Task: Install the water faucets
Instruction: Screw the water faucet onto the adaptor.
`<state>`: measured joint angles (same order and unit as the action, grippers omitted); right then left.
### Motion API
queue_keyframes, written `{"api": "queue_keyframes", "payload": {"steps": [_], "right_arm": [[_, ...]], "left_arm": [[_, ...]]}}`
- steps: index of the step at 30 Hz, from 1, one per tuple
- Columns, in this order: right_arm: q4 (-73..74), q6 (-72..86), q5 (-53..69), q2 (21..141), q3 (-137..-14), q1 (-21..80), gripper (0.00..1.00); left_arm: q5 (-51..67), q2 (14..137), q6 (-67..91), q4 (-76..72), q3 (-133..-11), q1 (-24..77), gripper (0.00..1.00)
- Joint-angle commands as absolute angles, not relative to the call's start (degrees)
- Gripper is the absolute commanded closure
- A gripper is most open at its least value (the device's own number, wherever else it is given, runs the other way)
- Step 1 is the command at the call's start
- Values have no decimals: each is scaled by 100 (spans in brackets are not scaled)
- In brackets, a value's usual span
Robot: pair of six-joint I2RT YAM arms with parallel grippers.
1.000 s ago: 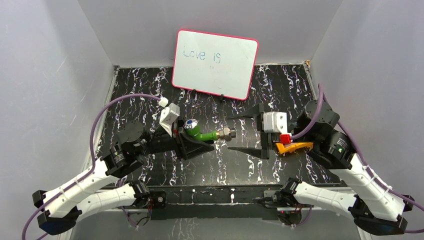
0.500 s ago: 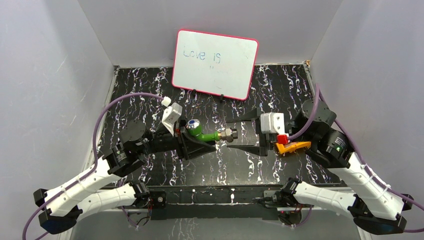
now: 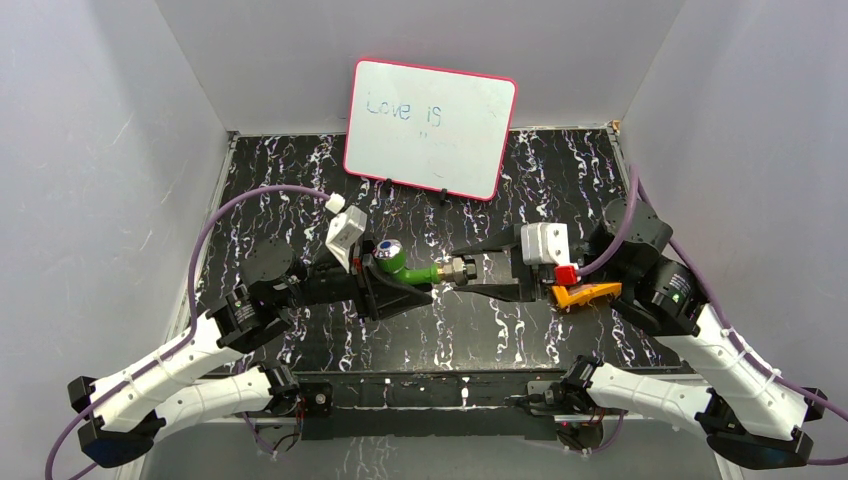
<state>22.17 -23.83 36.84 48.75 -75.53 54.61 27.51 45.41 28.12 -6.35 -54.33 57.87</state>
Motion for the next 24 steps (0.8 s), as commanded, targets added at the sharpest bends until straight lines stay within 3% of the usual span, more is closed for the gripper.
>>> {"api": "queue_keyframes", "payload": {"steps": [1, 7, 14, 24], "right_arm": [[1787, -1871, 3780, 4859, -7559, 5451, 85], [1464, -932, 3786, 4849, -7333, 5448, 100], [651, 546, 3208, 4626, -6654, 5455, 100], [1007, 1866, 2852, 4867, -6929, 5453, 100]], "left_arm": [[2965, 4514, 2743, -1055, -5743, 5801, 100], [2977, 4566, 2566, -1039, -5738, 5802, 100], [2768, 4390, 1951, -1404, -5535, 5806, 100], [2621, 4342, 199, -1433, -5558, 5806, 100]]}}
